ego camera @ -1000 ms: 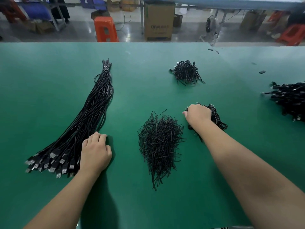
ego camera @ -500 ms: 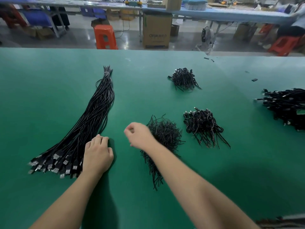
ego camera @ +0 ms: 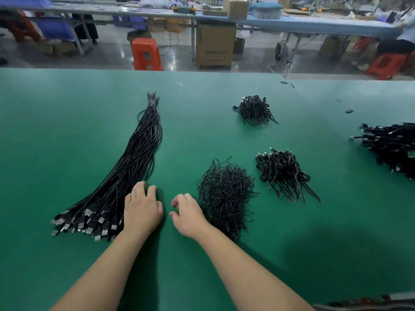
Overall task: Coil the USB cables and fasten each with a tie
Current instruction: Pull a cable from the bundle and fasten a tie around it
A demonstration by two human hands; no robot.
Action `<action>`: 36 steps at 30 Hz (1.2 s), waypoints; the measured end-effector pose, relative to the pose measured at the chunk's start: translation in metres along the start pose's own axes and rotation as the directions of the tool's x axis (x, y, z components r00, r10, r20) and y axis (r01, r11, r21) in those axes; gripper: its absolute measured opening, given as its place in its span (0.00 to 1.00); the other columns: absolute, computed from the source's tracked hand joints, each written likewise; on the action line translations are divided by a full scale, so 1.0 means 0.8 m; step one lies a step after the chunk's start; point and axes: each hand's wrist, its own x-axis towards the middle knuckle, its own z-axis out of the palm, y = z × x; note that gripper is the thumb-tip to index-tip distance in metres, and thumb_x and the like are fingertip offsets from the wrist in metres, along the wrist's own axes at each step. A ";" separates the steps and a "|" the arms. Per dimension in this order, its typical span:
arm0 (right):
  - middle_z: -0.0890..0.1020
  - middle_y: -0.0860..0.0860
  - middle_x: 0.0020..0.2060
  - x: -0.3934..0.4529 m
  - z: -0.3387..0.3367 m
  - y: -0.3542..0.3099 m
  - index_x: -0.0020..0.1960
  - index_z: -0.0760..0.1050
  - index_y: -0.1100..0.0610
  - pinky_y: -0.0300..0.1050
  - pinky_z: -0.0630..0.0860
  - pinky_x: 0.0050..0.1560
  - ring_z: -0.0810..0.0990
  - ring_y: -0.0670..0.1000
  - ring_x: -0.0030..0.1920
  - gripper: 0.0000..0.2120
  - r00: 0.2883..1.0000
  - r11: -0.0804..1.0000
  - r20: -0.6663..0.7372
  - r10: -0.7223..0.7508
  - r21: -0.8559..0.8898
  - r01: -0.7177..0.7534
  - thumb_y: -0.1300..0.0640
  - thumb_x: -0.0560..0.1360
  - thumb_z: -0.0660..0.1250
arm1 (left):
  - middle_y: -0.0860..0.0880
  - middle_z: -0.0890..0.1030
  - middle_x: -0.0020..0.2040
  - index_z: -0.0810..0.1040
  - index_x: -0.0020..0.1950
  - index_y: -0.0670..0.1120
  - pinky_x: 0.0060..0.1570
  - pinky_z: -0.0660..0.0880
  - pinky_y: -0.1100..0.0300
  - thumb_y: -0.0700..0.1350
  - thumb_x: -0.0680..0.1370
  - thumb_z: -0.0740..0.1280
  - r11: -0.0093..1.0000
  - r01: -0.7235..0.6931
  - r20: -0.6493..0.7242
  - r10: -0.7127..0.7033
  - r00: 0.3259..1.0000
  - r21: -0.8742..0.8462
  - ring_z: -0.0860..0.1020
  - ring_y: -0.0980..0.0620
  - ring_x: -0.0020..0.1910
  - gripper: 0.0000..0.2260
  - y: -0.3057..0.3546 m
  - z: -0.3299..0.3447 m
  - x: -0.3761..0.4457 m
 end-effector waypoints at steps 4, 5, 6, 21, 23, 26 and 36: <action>0.71 0.48 0.54 0.000 -0.010 0.003 0.64 0.72 0.55 0.49 0.70 0.66 0.72 0.51 0.58 0.12 0.999 0.999 0.052 -0.010 0.033 0.008 0.55 0.81 0.64 | 0.42 0.75 0.64 0.73 0.64 0.44 0.55 0.68 0.47 0.44 0.74 0.66 0.994 -0.009 0.058 0.002 0.998 0.108 0.75 0.40 0.61 0.18 0.002 -0.022 0.014; 0.71 0.47 0.54 0.001 -0.011 0.003 0.64 0.72 0.54 0.50 0.71 0.66 0.72 0.50 0.57 0.12 0.998 0.999 0.055 -0.007 0.039 0.005 0.55 0.81 0.64 | 0.43 0.76 0.60 0.72 0.62 0.44 0.52 0.69 0.49 0.44 0.75 0.65 0.992 -0.016 0.080 0.006 0.997 0.123 0.77 0.41 0.57 0.16 0.001 -0.030 0.020; 0.71 0.47 0.54 0.001 -0.011 0.003 0.64 0.72 0.54 0.50 0.71 0.66 0.72 0.50 0.56 0.12 0.998 0.999 0.055 -0.006 0.041 0.004 0.55 0.81 0.64 | 0.45 0.78 0.57 0.71 0.58 0.45 0.49 0.69 0.50 0.43 0.76 0.64 0.992 -0.014 0.105 0.000 0.994 0.129 0.78 0.42 0.55 0.12 0.000 -0.038 0.026; 0.70 0.48 0.53 -0.003 -0.012 0.004 0.66 0.73 0.55 0.50 0.71 0.66 0.73 0.50 0.56 0.14 0.997 0.997 0.062 -0.045 0.062 0.041 0.55 0.81 0.64 | 0.50 0.79 0.44 0.74 0.49 0.48 0.45 0.77 0.54 0.42 0.76 0.63 0.980 0.074 0.279 -0.020 0.960 -0.184 0.80 0.48 0.43 0.04 -0.016 -0.069 0.062; 0.71 0.48 0.53 -0.003 -0.011 0.004 0.67 0.73 0.54 0.51 0.71 0.66 0.73 0.50 0.56 0.15 0.997 0.997 0.063 -0.042 0.065 0.038 0.54 0.81 0.64 | 0.50 0.82 0.43 0.76 0.47 0.47 0.45 0.80 0.54 0.42 0.76 0.66 0.941 0.130 0.308 -0.030 0.951 -0.311 0.84 0.51 0.36 0.02 -0.018 -0.072 0.065; 0.71 0.47 0.53 -0.003 -0.010 0.003 0.66 0.74 0.53 0.51 0.71 0.66 0.73 0.50 0.57 0.14 0.997 0.997 0.064 -0.039 0.068 0.035 0.53 0.81 0.64 | 0.45 0.84 0.41 0.78 0.47 0.43 0.39 0.79 0.54 0.39 0.77 0.70 0.767 0.255 0.367 -0.027 0.930 -0.589 0.85 0.50 0.33 0.02 -0.020 -0.072 0.066; 0.70 0.50 0.58 -0.006 -0.003 0.005 0.62 0.78 0.47 0.48 0.64 0.68 0.65 0.51 0.66 0.11 0.994 0.997 0.087 -0.070 0.023 0.068 0.50 0.81 0.63 | 0.50 0.82 0.54 0.79 0.60 0.52 0.57 0.75 0.53 0.51 0.78 0.69 0.989 -0.117 0.372 0.143 0.917 -0.092 0.77 0.48 0.56 0.11 -0.029 -0.064 0.055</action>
